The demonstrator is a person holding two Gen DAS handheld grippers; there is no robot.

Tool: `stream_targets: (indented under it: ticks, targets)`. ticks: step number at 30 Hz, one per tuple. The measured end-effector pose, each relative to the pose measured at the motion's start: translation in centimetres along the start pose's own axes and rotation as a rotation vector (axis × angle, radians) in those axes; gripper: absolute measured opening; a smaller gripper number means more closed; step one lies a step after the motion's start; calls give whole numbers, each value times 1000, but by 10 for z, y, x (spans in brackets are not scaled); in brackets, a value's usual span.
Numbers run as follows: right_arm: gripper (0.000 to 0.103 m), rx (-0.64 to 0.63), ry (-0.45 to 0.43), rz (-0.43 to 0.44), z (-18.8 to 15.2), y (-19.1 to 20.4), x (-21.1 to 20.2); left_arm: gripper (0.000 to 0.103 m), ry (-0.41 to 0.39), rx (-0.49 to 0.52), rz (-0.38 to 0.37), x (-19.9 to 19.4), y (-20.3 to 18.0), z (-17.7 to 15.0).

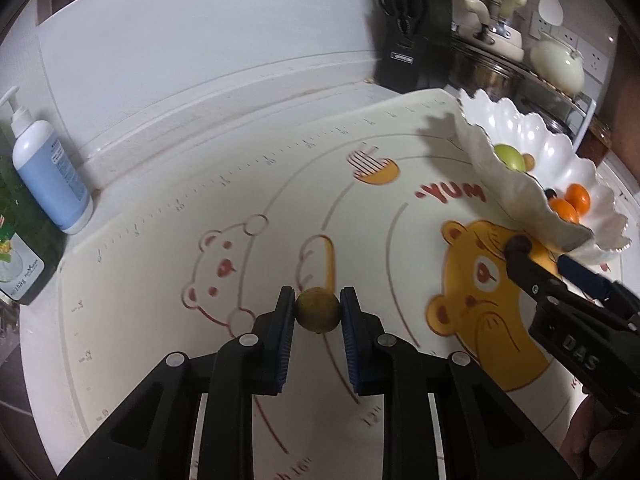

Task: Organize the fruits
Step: 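Grasp a small brown round fruit with the left tool while the right grasps a black plum, then lift and carry the brown fruit and the plum with both tools over the bowl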

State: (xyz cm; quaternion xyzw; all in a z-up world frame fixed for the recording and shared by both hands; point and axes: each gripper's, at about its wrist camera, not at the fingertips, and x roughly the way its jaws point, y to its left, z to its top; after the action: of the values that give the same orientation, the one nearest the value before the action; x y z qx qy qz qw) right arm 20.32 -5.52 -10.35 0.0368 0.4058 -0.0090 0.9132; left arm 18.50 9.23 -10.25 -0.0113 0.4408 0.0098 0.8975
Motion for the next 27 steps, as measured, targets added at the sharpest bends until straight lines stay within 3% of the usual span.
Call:
stream_targets:
  ticks: [7, 18, 27]
  targets:
    - [52, 47, -11, -40, 8, 10, 10, 23, -1, -14, -9, 6, 12, 9]
    - [29, 47, 19, -112, 11, 5, 28, 23, -1, -21, -17, 9, 11, 11]
    - [28, 37, 19, -73, 9, 4, 24, 23, 1, -16, -12, 4, 7, 9]
